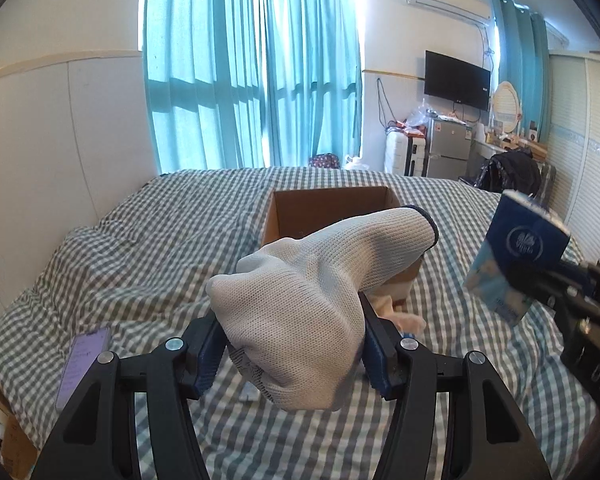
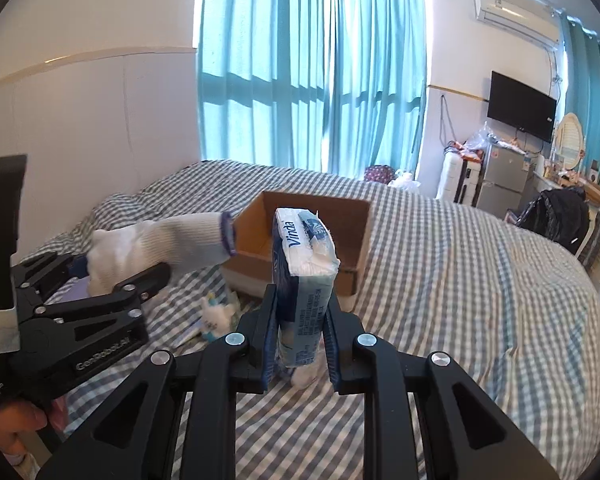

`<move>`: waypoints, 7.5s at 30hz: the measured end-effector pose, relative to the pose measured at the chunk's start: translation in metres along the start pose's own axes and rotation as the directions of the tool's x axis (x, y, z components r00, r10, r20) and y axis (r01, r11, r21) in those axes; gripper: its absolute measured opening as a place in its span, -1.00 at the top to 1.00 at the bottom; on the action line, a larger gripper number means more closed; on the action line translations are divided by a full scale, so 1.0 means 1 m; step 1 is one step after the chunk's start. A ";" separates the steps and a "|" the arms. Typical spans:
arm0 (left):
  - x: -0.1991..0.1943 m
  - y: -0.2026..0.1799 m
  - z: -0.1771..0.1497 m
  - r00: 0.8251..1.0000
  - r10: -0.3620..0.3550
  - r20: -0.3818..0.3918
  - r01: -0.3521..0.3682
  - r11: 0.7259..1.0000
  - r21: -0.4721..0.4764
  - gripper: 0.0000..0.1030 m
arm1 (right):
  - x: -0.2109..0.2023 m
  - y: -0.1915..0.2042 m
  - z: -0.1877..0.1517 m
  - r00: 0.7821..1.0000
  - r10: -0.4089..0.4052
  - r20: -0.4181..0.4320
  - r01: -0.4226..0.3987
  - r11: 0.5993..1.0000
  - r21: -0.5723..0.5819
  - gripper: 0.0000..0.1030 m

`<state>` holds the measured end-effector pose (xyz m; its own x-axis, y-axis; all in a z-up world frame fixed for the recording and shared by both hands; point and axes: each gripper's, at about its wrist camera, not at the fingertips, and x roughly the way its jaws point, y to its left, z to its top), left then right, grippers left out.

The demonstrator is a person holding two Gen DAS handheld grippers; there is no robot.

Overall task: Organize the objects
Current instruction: 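Carry glove and carton into the cardboard box and open both grippers, then grasp the white bear figurine with the left gripper, then grasp the clear floss container with the right gripper while the left gripper holds the bear, then lower bear and floss container into the box and open both grippers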

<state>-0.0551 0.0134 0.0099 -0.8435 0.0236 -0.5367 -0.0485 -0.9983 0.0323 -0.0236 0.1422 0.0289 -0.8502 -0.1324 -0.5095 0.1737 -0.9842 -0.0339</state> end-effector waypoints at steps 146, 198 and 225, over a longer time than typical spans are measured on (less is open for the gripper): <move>0.149 0.012 -0.087 0.963 -0.069 -0.259 0.059 0.997 -0.046 0.10 | 0.188 0.005 -0.071 0.950 -0.064 -0.305 0.110 0.985 0.136 -0.99; 0.021 0.021 -0.041 0.998 -0.016 -0.065 0.010 0.996 -0.089 0.10 | 0.070 0.004 -0.035 0.975 -0.148 -0.164 0.176 0.971 0.165 -0.79; 0.014 0.006 0.080 0.995 -0.025 0.095 0.028 0.999 -0.027 0.10 | 0.040 -0.028 0.085 0.993 -0.120 0.012 0.118 0.988 0.099 -0.78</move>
<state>-0.1103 0.0120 0.0701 -0.8889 0.0536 -0.4550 -0.0574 -0.9983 -0.0055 -0.1051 0.1541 0.0826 -0.8706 -0.0149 -0.4917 0.0222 -0.9997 -0.0090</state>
